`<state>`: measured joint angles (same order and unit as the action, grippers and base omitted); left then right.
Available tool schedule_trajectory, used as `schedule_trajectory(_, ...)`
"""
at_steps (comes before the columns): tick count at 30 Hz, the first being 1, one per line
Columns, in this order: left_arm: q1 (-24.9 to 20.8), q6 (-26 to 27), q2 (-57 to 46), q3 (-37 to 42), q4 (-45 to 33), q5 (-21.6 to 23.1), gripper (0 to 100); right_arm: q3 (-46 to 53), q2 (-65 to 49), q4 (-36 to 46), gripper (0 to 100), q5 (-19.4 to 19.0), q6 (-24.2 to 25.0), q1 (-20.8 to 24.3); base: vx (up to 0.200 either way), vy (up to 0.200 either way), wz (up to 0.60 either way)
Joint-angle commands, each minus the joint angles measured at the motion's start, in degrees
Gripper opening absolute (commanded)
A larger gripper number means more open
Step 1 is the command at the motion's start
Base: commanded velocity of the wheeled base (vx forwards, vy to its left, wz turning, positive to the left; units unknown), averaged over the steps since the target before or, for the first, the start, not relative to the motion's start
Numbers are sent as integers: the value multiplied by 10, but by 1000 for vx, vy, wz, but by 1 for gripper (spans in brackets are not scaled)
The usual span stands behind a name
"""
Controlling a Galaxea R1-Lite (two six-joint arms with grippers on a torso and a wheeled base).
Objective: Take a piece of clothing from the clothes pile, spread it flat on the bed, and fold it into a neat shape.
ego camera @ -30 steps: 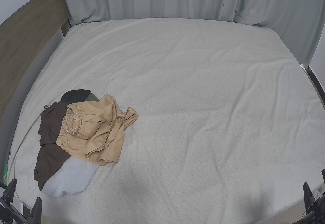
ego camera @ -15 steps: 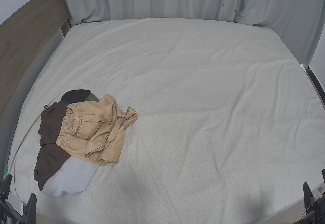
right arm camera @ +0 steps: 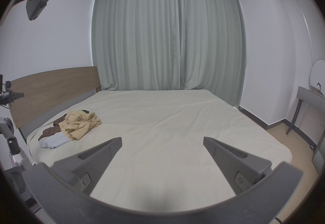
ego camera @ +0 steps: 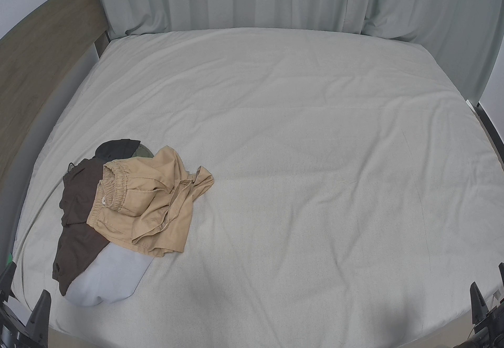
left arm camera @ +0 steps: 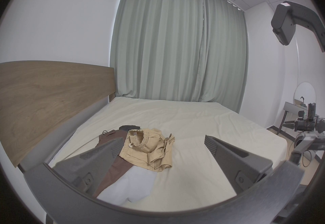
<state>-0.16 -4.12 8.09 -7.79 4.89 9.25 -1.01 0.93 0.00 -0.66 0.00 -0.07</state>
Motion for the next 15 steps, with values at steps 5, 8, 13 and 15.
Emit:
schedule_trajectory(5, 0, -30, 44, -22, 1, 3, 100, 10, -9, 0, 100, 0, 0, 0, 0, 0, 0)
schedule_trajectory(8, -1, -48, 62, -36, 1, 5, 100, 10, -9, 0, 100, 0, 0, 0, 0, 0, 0)
schedule_trajectory(13, 0, -65, 93, -44, 4, 16, 100, 10, -9, 0, 100, 0, 0, 0, 0, 0, 0)
schedule_trajectory(15, -1, -68, 102, -44, 6, 16, 100, 10, -9, 0, 100, 0, 0, 0, 0, 0, 0)
